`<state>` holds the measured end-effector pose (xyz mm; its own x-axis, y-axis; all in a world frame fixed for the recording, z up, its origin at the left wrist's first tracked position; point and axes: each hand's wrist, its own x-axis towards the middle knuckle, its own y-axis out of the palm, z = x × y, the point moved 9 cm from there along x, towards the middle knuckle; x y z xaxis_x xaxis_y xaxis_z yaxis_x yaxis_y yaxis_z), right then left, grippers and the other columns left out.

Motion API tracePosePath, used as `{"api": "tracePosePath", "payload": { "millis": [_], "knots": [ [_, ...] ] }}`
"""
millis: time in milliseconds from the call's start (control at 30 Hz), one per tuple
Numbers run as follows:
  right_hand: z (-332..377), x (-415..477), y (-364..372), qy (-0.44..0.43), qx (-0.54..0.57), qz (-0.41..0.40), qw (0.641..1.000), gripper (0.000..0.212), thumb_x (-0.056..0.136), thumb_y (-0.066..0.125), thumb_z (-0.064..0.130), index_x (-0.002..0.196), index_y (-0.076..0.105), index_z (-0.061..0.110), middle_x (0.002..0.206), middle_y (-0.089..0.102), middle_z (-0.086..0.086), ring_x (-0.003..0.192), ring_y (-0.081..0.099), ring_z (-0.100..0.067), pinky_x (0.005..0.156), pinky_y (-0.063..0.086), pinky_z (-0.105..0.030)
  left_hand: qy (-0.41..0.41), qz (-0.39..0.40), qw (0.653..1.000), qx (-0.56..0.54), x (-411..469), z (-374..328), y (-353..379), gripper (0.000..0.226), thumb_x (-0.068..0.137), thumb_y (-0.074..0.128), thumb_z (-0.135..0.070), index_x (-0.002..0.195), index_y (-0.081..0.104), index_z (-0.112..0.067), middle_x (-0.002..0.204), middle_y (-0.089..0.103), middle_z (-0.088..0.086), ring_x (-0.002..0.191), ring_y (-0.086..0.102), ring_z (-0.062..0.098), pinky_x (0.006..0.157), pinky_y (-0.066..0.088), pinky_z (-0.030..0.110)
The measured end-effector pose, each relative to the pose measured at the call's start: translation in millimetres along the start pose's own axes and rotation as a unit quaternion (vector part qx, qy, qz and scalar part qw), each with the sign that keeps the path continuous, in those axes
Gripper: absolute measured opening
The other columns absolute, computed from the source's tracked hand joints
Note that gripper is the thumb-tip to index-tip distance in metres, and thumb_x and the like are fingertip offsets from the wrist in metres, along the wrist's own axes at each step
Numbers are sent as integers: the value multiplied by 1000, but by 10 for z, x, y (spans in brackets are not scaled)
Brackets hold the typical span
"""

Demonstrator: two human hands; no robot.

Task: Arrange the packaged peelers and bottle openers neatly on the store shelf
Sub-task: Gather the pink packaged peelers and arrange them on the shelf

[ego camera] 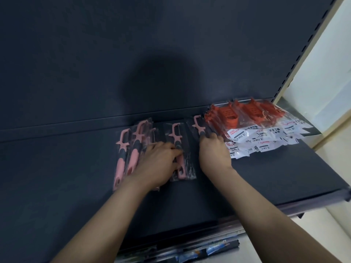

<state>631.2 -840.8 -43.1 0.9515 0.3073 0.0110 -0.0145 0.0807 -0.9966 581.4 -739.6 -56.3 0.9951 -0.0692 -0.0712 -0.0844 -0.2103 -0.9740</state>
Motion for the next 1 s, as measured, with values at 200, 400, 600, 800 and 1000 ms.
{"api": "tracePosePath", "payload": {
  "millis": [200, 400, 600, 800, 1000],
  "knots": [
    [-31, 27, -1, -18, 9, 21, 1000, 37, 87, 40, -8, 121, 52, 1, 124, 47, -17, 115, 45, -33, 88, 44, -35, 7, -3, 998, -59, 187, -105, 58, 50, 94, 51, -30, 141, 39, -23, 137, 40, 1, 126, 36, 21, 104, 28, 32],
    [-28, 8, -79, -75, -7, 22, 997, 38, 87, 47, 0, 124, 49, 4, 125, 47, -16, 115, 45, -31, 94, 38, -31, 22, -25, 993, -114, 324, -195, 106, 49, 92, 55, -23, 139, 42, -15, 133, 43, 4, 122, 43, 22, 104, 34, 34],
    [-28, 15, -24, -93, -25, 42, 994, 34, 89, 44, 0, 121, 54, 3, 124, 48, -17, 116, 44, -31, 96, 39, -32, 31, -38, 988, -146, 394, -251, 147, 46, 93, 54, -19, 137, 46, -14, 132, 43, 5, 119, 46, 21, 101, 36, 29],
    [-30, 25, -52, -112, -23, 31, 993, 32, 89, 48, 5, 121, 55, 7, 124, 48, -15, 116, 43, -30, 95, 38, -31, 28, -55, 984, -166, 428, -287, 157, 45, 92, 56, -21, 135, 48, -15, 131, 45, 3, 118, 47, 19, 101, 37, 29],
    [121, 58, -127, -137, 32, -42, 989, 28, 93, 45, 11, 118, 55, 7, 119, 54, -14, 112, 47, -31, 90, 39, -35, -31, -160, 975, -148, 214, -39, -139, 30, 91, 54, -10, 121, 59, -8, 118, 55, 9, 109, 52, 24, 95, 39, 30]
  ]
}}
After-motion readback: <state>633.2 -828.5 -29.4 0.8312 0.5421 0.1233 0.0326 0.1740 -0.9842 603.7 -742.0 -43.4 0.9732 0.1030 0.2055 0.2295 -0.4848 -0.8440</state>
